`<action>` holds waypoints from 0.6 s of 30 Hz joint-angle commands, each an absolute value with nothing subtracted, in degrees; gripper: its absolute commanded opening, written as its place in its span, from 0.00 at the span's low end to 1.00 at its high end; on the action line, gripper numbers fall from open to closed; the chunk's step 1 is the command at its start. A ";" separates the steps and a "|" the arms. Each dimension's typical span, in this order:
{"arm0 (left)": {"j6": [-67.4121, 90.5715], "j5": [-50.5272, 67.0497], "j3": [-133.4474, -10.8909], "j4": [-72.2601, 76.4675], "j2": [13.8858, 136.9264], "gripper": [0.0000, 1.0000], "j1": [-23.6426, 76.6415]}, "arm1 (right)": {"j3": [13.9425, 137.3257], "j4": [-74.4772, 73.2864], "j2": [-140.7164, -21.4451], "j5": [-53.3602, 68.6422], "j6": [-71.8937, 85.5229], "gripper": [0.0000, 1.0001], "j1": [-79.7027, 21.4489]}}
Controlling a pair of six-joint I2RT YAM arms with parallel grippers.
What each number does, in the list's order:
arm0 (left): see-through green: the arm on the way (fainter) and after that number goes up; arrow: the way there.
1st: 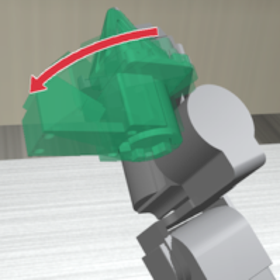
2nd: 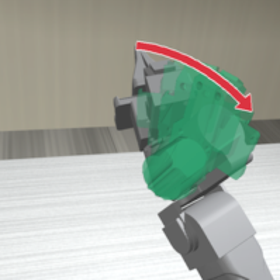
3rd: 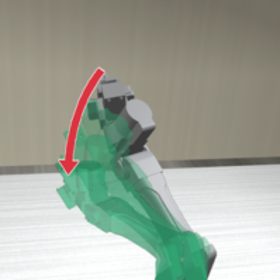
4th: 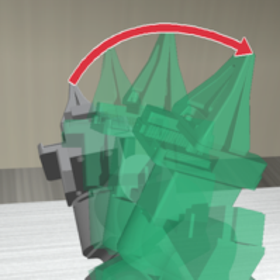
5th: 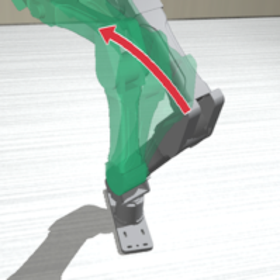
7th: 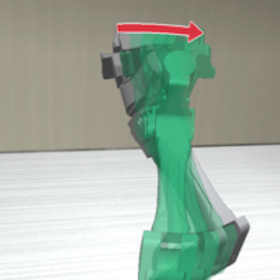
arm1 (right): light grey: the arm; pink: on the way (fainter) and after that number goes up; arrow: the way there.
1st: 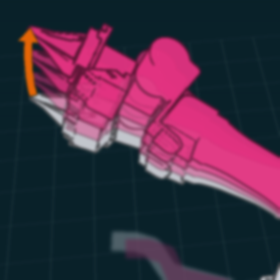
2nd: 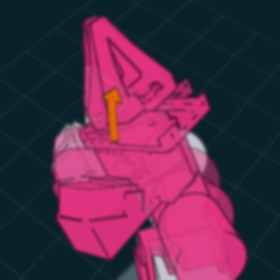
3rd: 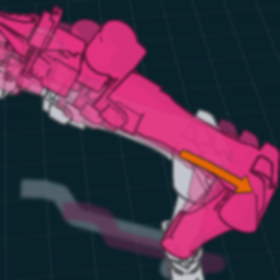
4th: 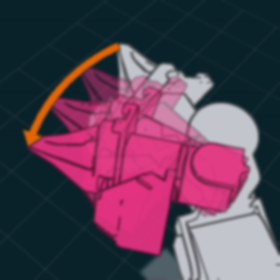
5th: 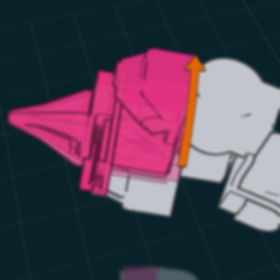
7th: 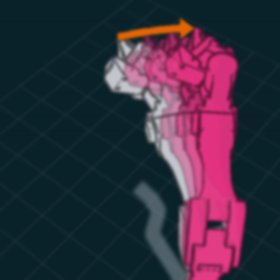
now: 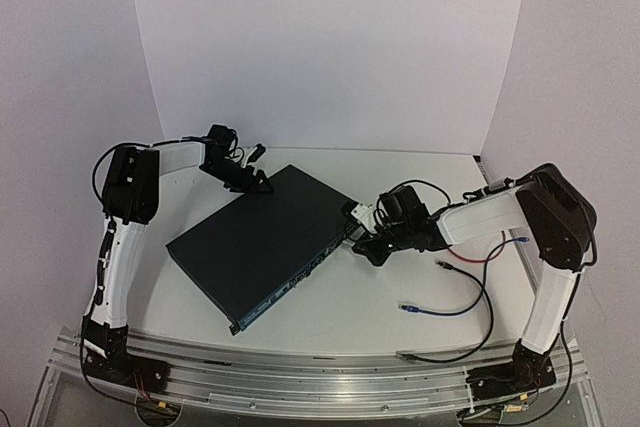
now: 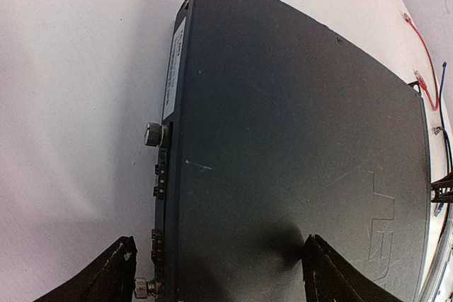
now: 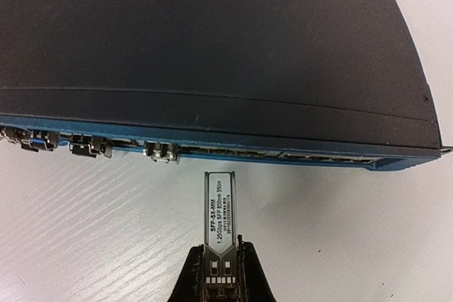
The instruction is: Insert the plug into the switch port
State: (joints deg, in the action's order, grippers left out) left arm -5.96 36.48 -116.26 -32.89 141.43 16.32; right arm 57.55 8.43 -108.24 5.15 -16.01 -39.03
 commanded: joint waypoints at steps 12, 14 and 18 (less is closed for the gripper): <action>-5.19 41.40 -116.95 -35.68 142.30 0.79 17.93 | 59.49 10.60 -107.15 5.98 -15.85 0.00 -39.20; -5.21 41.36 -116.81 -35.67 142.18 0.79 17.94 | 59.70 10.61 -107.63 5.62 -16.15 0.00 -39.20; -5.32 41.40 -116.48 -35.70 142.03 0.79 17.93 | 59.97 10.63 -107.83 5.86 -15.94 0.00 -39.20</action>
